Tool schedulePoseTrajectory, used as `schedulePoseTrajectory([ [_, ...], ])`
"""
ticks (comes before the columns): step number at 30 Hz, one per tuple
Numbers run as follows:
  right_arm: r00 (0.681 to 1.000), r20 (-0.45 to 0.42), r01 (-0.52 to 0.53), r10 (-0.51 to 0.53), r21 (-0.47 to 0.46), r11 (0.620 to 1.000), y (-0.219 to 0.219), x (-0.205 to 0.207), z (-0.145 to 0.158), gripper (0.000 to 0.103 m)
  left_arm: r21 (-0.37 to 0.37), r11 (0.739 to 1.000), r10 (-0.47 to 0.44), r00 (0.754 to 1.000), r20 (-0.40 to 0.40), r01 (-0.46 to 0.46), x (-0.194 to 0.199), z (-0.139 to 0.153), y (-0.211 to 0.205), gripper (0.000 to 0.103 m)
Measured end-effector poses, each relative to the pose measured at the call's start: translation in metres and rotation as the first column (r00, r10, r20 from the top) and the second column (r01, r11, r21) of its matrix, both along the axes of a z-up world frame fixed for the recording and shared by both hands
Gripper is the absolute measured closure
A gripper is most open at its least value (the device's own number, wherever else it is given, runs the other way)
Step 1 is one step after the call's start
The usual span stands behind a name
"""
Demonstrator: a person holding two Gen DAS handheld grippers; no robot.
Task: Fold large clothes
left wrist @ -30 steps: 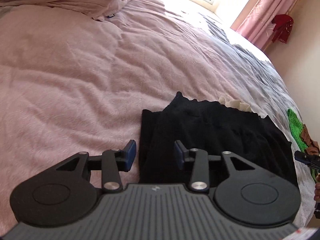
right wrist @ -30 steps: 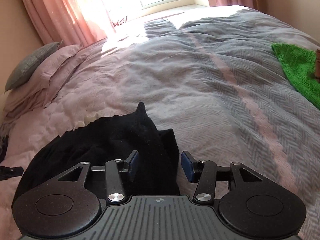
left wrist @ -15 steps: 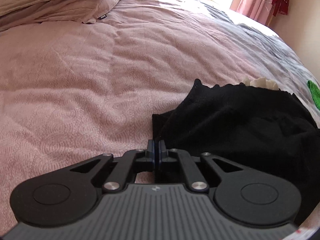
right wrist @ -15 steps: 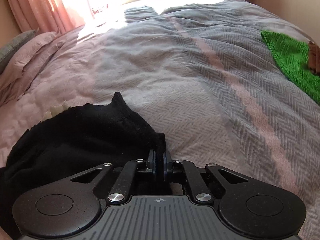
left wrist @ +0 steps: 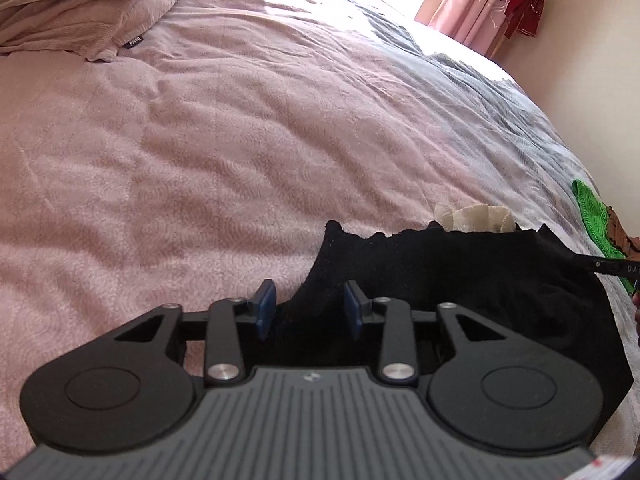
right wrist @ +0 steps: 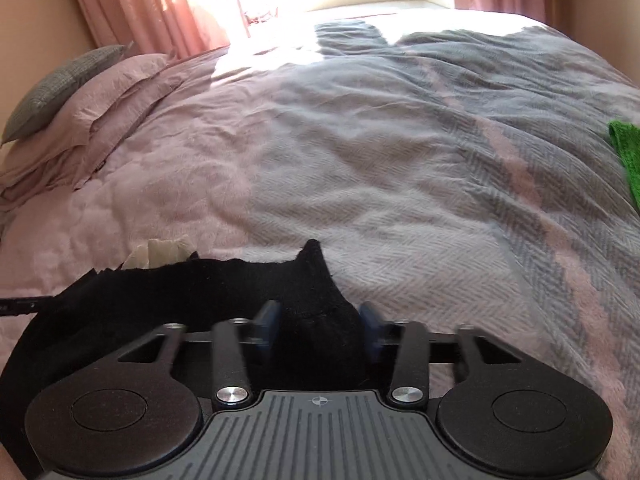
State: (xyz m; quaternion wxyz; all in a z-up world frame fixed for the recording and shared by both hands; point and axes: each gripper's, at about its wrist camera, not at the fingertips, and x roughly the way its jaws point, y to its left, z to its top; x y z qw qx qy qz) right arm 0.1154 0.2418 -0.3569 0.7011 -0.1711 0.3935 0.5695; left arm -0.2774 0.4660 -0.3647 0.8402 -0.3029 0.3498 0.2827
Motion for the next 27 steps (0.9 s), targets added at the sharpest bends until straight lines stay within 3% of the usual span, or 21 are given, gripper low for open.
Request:
schedulePoseTrajectory([
  [1,1.000,0.012,-0.002,0.002,0.009,1.000,-0.001,0.000,-0.001,0.098,0.010,1.000,-0.003,1.000,0.002,0.003,0.002,-0.002,0.000,0.100],
  [4,0.996,0.020,0.080,-0.082,0.069,0.994,-0.012,0.009,-0.002,0.100,0.119,0.992,0.034,0.999,0.004,-0.034,-0.005,-0.003,-0.005,0.102],
  [7,0.987,-0.047,0.152,-0.151,0.009,0.988,-0.012,0.025,-0.022,0.099,0.066,0.994,0.089,0.996,0.001,-0.089,-0.015,-0.021,0.006,0.099],
  [10,0.991,0.024,0.136,-0.135,-0.024,0.990,-0.002,0.018,-0.019,0.097,0.099,0.993,0.074,0.996,-0.048,-0.069,-0.005,-0.029,0.003,0.099],
  [12,0.985,0.057,0.163,-0.160,-0.055,0.985,0.002,0.016,-0.012,0.083,0.122,0.991,0.072,0.995,-0.074,-0.063,0.000,-0.027,0.002,0.098],
  [13,0.979,0.094,0.186,-0.180,-0.068,0.980,0.003,0.013,-0.006,0.067,0.124,0.989,0.086,0.993,-0.085,-0.075,0.000,-0.024,0.003,0.092],
  [14,0.971,0.141,0.204,-0.195,-0.055,0.977,0.001,0.007,0.004,0.061,0.136,0.986,0.112,0.989,-0.096,-0.099,-0.001,-0.019,0.004,0.080],
  [17,0.948,0.243,0.198,-0.203,0.046,0.979,-0.016,-0.023,0.037,0.060,0.225,0.959,0.202,0.972,-0.125,-0.170,-0.009,0.005,-0.002,0.080],
  [20,0.975,0.222,0.011,-0.025,0.063,0.998,-0.020,-0.068,0.051,0.060,0.277,0.948,0.188,0.978,-0.093,-0.156,-0.015,0.036,-0.026,0.080],
  [23,0.965,0.217,-0.162,0.149,0.044,0.986,-0.015,-0.114,0.043,0.060,0.303,0.950,0.101,0.991,-0.087,-0.070,0.002,0.050,-0.063,0.080],
  [25,0.941,0.197,-0.281,0.276,-0.004,0.960,-0.009,-0.137,0.025,0.060,0.283,0.959,0.004,0.997,-0.080,0.019,0.017,0.046,-0.089,0.079],
  [27,0.902,0.252,-0.341,0.351,-0.083,0.936,-0.005,-0.149,-0.003,0.060,0.309,0.944,-0.086,0.989,-0.118,0.119,0.032,0.031,-0.113,0.077],
])
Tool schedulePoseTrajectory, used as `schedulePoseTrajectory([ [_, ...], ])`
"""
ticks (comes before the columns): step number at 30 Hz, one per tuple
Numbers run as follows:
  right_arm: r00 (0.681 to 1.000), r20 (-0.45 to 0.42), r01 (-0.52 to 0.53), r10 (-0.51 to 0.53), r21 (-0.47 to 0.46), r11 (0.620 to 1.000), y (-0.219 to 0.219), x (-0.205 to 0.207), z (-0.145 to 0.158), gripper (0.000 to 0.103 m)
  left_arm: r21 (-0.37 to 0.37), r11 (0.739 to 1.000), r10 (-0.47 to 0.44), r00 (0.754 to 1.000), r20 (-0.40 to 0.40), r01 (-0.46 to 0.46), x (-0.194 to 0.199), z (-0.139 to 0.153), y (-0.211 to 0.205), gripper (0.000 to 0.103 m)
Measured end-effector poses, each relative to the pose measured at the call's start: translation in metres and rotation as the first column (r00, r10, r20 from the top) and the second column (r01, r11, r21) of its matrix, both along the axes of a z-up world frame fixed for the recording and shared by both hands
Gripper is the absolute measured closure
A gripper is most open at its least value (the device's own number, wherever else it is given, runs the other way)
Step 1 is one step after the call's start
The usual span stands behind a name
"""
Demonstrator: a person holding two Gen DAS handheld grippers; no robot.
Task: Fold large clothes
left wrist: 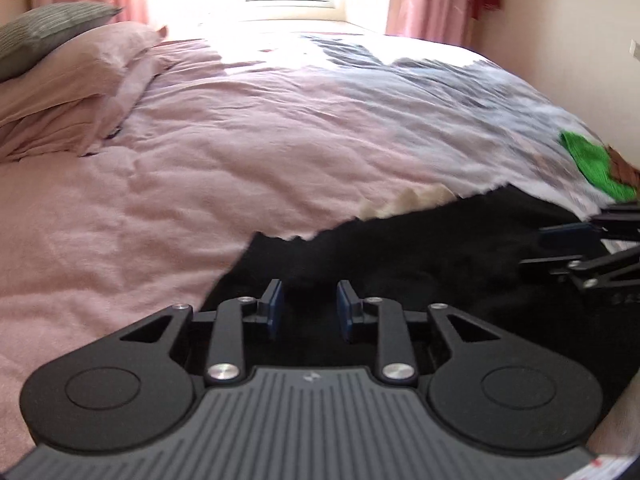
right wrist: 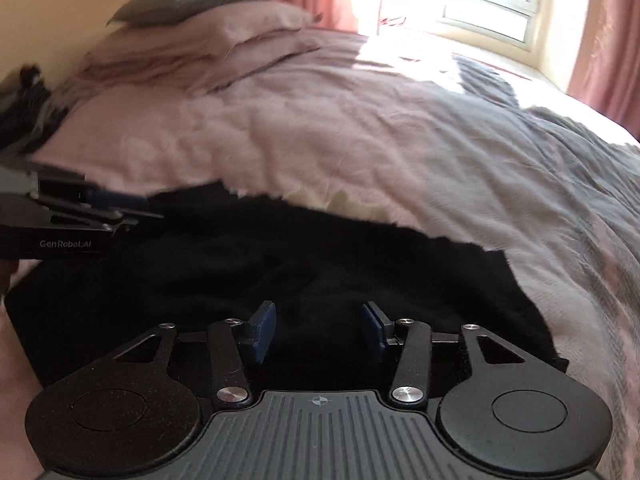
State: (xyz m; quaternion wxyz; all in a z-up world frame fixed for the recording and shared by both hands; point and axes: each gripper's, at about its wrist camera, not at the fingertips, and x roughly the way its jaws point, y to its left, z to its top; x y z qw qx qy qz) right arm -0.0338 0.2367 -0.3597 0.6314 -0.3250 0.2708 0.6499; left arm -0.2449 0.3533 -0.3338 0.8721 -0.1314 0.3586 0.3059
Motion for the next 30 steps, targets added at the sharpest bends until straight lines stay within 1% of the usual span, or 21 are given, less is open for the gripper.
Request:
schedulePoseTrajectory([
  [1,0.998,0.060,0.002,-0.002,-0.012,1.000,0.000,0.002,-0.014,0.060,0.016,0.999,-0.027,0.999,-0.043,0.028,0.006,-0.011,-0.004,0.075],
  [2,0.998,0.066,0.015,-0.015,-0.002,1.000,-0.003,0.013,-0.024,0.060,0.028,0.999,-0.028,0.996,-0.089,0.031,0.009,-0.025,-0.004,0.075],
  [4,0.995,-0.042,0.091,-0.091,0.000,0.996,-0.007,0.039,-0.020,0.060,0.032,0.999,-0.003,0.995,-0.096,0.006,0.003,-0.042,0.009,0.076],
  [5,0.989,-0.064,0.132,-0.132,-0.001,0.991,-0.008,0.047,-0.012,0.060,0.013,1.000,0.010,0.996,-0.094,-0.009,0.000,-0.042,0.017,0.078],
  [6,0.986,-0.065,0.157,-0.156,0.006,0.988,-0.013,0.050,-0.002,0.060,-0.013,1.000,0.023,0.996,-0.083,-0.024,-0.004,-0.036,0.023,0.080],
  [7,0.984,-0.062,0.171,-0.169,0.024,0.985,-0.020,0.050,0.008,0.060,-0.030,0.999,0.041,0.997,-0.069,-0.043,-0.008,-0.029,0.026,0.082],
  [9,0.982,-0.052,0.183,-0.180,0.051,0.982,-0.039,0.044,0.027,0.059,-0.051,0.995,0.083,0.995,-0.047,-0.085,-0.018,-0.013,0.023,0.082],
  [11,0.980,-0.029,0.198,-0.197,0.048,0.979,-0.059,0.034,0.039,0.059,-0.090,0.987,0.132,0.991,-0.034,-0.134,-0.031,0.004,0.011,0.073],
  [13,0.977,-0.011,0.212,-0.211,0.026,0.977,-0.075,0.024,0.037,0.058,-0.134,0.975,0.172,0.984,-0.034,-0.175,-0.043,0.013,-0.006,0.070],
  [14,0.975,-0.005,0.221,-0.221,-0.015,0.975,-0.080,0.019,0.029,0.053,-0.154,0.970,0.184,0.982,-0.049,-0.189,-0.047,0.012,-0.017,0.067],
  [15,0.974,0.002,0.227,-0.228,-0.078,0.971,-0.080,0.018,0.015,0.050,-0.170,0.965,0.186,0.979,-0.082,-0.197,-0.048,0.008,-0.026,0.064],
  [16,0.972,0.012,0.234,-0.234,-0.121,0.965,-0.079,0.018,0.003,0.049,-0.176,0.961,0.194,0.973,-0.128,-0.215,-0.048,0.001,-0.034,0.063],
  [17,0.972,0.011,0.235,-0.235,-0.121,0.964,-0.081,0.019,-0.004,0.049,-0.161,0.958,0.213,0.965,-0.155,-0.237,-0.049,-0.004,-0.041,0.063],
  [19,0.970,0.011,0.242,-0.242,-0.124,0.962,-0.079,0.018,0.004,0.049,-0.133,0.952,0.248,0.950,-0.187,-0.275,-0.046,-0.001,-0.051,0.063],
  [20,0.965,-0.001,0.259,-0.261,-0.117,0.959,-0.081,0.018,0.013,0.049,-0.132,0.945,0.268,0.942,-0.204,-0.298,-0.044,0.005,-0.054,0.062],
  [22,0.955,-0.061,0.282,-0.289,-0.104,0.954,-0.090,0.018,0.032,0.048,-0.145,0.930,0.300,0.926,-0.230,-0.338,-0.042,0.017,-0.060,0.059],
  [24,0.940,-0.131,0.299,-0.316,-0.133,0.945,-0.101,0.016,0.048,0.044,-0.153,0.917,0.320,0.907,-0.275,-0.370,-0.039,0.029,-0.070,0.059],
  [26,0.924,-0.195,0.301,-0.330,-0.164,0.940,-0.112,0.012,0.060,0.042,-0.161,0.908,0.326,0.893,-0.311,-0.387,-0.037,0.041,-0.083,0.055],
  [28,0.912,-0.230,0.301,-0.340,-0.189,0.935,-0.122,0.007,0.067,0.042,-0.164,0.900,0.334,0.881,-0.337,-0.404,-0.037,0.051,-0.097,0.055],
  [30,0.905,-0.251,0.296,-0.342,-0.204,0.933,-0.130,0.002,0.072,0.041,-0.170,0.895,0.339,0.875,-0.346,-0.414,-0.038,0.059,-0.110,0.051],
])
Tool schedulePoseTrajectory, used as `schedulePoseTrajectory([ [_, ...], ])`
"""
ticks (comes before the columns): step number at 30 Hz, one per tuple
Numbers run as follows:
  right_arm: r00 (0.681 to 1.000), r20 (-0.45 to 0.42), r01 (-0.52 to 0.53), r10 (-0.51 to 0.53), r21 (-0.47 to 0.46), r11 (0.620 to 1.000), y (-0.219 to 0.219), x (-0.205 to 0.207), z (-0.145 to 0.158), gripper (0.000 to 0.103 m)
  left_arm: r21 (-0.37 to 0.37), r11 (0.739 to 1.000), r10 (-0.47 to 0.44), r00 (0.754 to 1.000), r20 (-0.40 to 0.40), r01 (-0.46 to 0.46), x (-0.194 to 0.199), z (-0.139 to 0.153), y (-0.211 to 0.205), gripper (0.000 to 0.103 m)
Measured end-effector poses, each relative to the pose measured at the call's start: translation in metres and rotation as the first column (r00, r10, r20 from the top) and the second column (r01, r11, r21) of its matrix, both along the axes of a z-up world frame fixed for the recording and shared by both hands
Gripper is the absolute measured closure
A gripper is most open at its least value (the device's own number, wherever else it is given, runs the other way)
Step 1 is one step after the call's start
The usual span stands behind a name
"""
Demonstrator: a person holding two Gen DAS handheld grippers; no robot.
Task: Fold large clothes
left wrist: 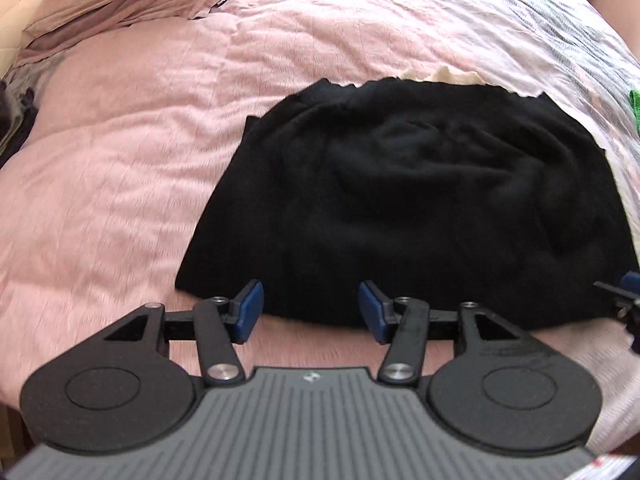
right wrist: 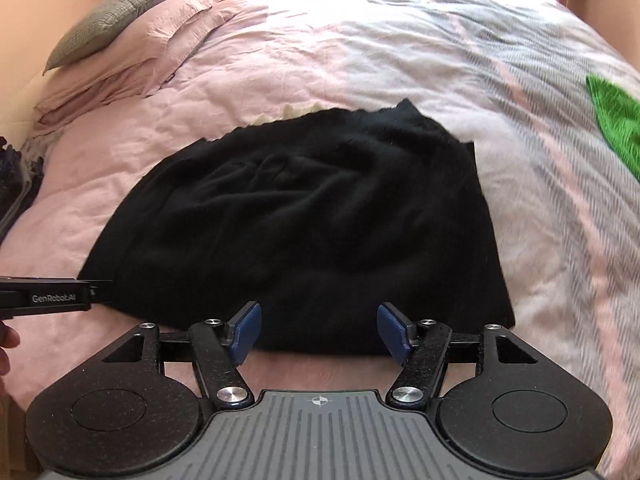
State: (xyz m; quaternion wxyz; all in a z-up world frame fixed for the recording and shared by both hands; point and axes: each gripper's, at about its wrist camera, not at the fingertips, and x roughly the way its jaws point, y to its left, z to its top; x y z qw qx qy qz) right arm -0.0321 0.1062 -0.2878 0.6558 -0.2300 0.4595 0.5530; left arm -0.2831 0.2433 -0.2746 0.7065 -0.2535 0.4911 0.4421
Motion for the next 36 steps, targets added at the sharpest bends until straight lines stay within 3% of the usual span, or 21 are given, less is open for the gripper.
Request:
schedulePoseTrajectory([
  [13,0.999,-0.028,0.022,-0.022,-0.003,1.000,-0.019,0.009,0.003,0.041,-0.023,1.000,0.000,1.000,0.006,0.000,0.001,0.011,-0.032,0.050],
  [16,0.999,-0.024,0.021,-0.021,-0.004,1.000,-0.021,0.019,-0.001,0.041,-0.015,0.999,-0.033,0.998,0.047,0.033,0.002,0.007,-0.032,0.050],
  [22,0.987,-0.077,0.143,-0.139,0.044,0.989,-0.025,0.065,-0.009,0.041,0.091,0.982,-0.180,0.971,0.155,0.168,0.012,-0.002,-0.024,0.057],
  [28,0.973,-0.050,0.229,-0.225,0.123,0.966,-0.015,0.106,-0.022,0.041,0.202,0.947,-0.289,0.935,0.204,0.248,0.040,-0.018,0.008,0.060],
  [31,0.959,-0.092,0.278,-0.266,0.151,0.949,-0.010,0.128,-0.036,0.041,0.195,0.942,-0.310,0.929,0.201,0.272,0.054,-0.040,0.027,0.060],
  [34,0.943,-0.173,0.309,-0.284,0.136,0.941,-0.005,0.144,-0.056,0.041,0.124,0.949,-0.308,0.940,0.149,0.291,0.064,-0.075,0.042,0.056],
  [36,0.930,-0.252,0.307,-0.267,0.136,0.942,-0.003,0.152,-0.067,0.041,0.124,0.948,-0.310,0.938,0.155,0.292,0.064,-0.077,0.043,0.056],
])
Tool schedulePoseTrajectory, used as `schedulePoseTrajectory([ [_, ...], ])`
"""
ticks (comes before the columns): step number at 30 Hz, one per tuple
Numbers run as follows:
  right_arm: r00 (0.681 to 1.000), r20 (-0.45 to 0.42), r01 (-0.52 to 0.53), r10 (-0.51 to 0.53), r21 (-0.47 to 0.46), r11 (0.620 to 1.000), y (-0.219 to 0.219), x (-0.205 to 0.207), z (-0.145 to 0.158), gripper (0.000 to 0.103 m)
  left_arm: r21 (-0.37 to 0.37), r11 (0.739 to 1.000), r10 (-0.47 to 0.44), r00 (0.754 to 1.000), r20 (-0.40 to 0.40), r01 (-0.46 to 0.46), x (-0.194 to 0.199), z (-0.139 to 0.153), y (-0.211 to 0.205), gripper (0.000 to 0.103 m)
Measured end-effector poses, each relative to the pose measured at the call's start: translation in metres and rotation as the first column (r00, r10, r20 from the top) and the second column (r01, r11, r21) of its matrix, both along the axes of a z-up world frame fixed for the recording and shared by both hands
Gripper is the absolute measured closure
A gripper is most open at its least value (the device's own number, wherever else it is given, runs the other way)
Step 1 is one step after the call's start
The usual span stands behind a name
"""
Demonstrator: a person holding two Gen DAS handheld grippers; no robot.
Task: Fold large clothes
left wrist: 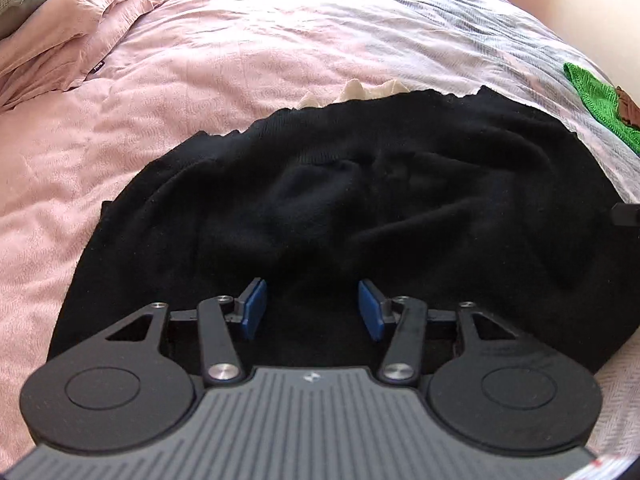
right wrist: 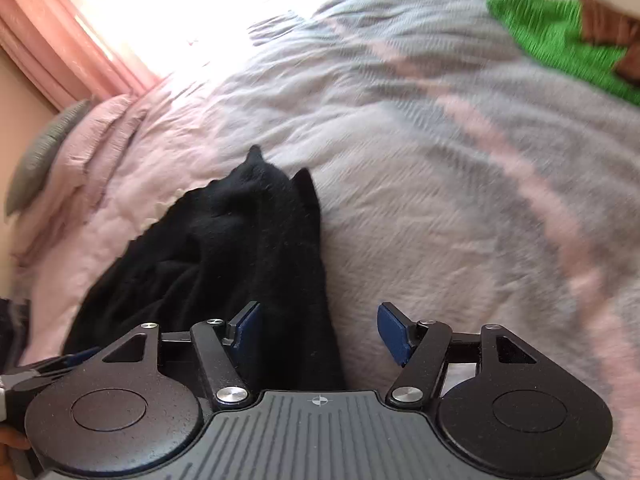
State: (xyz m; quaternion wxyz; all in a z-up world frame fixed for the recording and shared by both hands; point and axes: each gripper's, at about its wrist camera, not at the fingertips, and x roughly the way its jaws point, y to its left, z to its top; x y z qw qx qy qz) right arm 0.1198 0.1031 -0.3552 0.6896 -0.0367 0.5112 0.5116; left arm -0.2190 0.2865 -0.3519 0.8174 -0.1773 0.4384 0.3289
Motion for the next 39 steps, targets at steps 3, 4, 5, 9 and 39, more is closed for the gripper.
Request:
schedulePoseTrajectory([
  [3,0.996,-0.080,-0.045,0.049,0.043,0.998,0.002,0.007,-0.007,0.042,-0.014,1.000,-0.004,1.000,0.019,0.004,-0.006,0.016,-0.001,0.062],
  [4,0.992,-0.105,-0.064,0.068,0.044,0.997,0.004,0.009,-0.010,0.042,-0.017,1.000,-0.002,0.999,0.051,0.003,-0.009,0.023,-0.001,0.061],
  [5,0.987,-0.135,-0.086,0.091,0.044,0.995,0.007,0.010,-0.015,0.042,-0.027,1.000,0.000,0.997,0.077,0.002,-0.013,0.026,0.000,0.061],
  [9,0.970,-0.205,-0.116,0.131,0.084,0.990,0.012,0.019,-0.034,0.042,-0.062,0.998,0.012,1.000,0.010,-0.012,-0.013,0.001,0.005,0.057],
  [39,0.839,0.512,0.060,0.187,-0.427,0.902,0.155,-0.197,0.114,0.087,-0.197,0.977,0.103,0.989,0.109,-0.080,-0.142,0.039,0.118,0.072],
])
